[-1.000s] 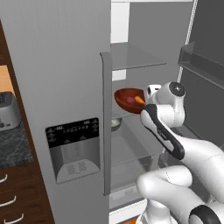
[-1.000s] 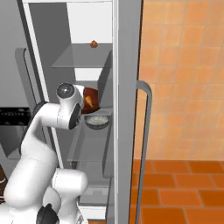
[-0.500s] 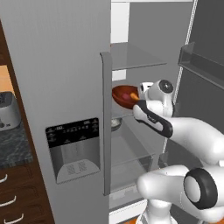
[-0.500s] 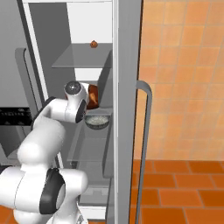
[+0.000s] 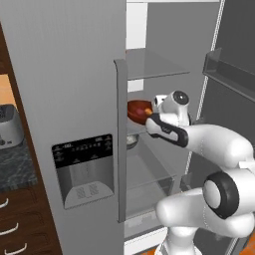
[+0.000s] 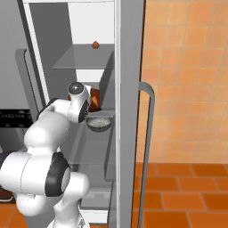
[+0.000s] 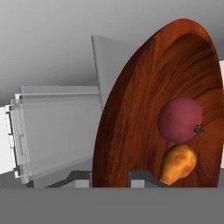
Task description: Pick the chicken drumstick and tomato from their plates and place them in the bowl. Then put the bowl in the fridge.
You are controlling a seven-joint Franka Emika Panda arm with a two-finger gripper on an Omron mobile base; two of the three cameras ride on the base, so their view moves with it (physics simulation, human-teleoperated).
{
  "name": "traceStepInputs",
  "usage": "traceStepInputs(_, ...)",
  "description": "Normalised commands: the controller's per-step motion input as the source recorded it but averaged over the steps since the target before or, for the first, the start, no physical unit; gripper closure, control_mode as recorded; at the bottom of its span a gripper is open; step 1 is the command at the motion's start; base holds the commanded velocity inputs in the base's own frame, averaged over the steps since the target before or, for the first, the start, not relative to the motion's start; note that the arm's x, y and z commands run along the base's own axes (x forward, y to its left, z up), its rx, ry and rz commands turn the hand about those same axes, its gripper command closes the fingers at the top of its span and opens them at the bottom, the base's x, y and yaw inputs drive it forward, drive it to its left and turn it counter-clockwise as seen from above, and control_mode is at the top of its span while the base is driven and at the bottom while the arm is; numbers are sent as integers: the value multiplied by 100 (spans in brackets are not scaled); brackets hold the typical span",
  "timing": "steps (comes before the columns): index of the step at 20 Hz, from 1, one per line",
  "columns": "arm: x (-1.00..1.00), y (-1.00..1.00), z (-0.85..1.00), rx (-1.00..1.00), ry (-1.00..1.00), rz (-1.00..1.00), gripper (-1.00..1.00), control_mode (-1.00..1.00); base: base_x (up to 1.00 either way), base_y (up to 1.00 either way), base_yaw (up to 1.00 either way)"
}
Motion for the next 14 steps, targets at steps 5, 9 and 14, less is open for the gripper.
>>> traceStepInputs(5, 29, 0, -32, -1, 0, 0, 100, -100, 0, 0, 0)
traceStepInputs(9, 50, 0, -16, 0, 0, 0, 100, -100, 0, 0, 0)
traceStepInputs(14, 57, 0, -2, 0, 0, 0, 100, -100, 0, 0, 0)
